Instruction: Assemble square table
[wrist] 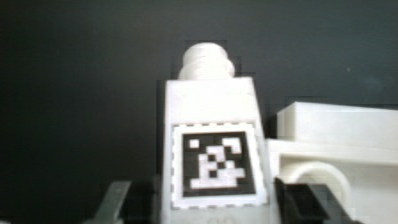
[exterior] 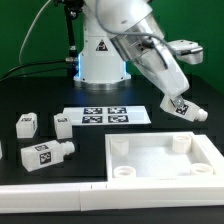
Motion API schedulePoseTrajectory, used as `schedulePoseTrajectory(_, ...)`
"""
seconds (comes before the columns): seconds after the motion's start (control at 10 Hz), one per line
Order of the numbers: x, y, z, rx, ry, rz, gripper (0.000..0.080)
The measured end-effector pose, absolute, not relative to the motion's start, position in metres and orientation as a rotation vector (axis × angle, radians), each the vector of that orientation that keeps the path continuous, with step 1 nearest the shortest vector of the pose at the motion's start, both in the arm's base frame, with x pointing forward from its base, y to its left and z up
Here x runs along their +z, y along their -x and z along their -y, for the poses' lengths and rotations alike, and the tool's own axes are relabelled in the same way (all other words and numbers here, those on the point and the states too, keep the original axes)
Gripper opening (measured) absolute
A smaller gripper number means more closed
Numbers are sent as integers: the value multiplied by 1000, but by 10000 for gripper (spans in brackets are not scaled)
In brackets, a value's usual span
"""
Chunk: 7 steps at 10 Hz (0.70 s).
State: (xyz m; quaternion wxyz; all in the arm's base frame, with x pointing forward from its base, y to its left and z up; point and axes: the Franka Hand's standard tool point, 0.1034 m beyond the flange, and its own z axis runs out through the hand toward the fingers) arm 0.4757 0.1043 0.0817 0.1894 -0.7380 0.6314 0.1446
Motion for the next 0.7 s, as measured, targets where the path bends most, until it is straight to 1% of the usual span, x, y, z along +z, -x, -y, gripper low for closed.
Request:
schedulePoseTrajectory(0.2,113,-512,-76,219,2296,-1616,285)
schedulePoseTrajectory(0.3,119,-524,-80,127,2352,-1598,285)
schedulePoseTrajectory(0.4,117,-522,-90,63,2350,-1625,285)
schedulePoseTrajectory(0.5,115,-518,-97,63,2353,-1630,285)
schedulePoseTrajectory(0.6,114,-519,-102,3,2403,-1595,285)
schedulePoseTrajectory(0.7,109,-515,-101,-44,2518,-1481,285)
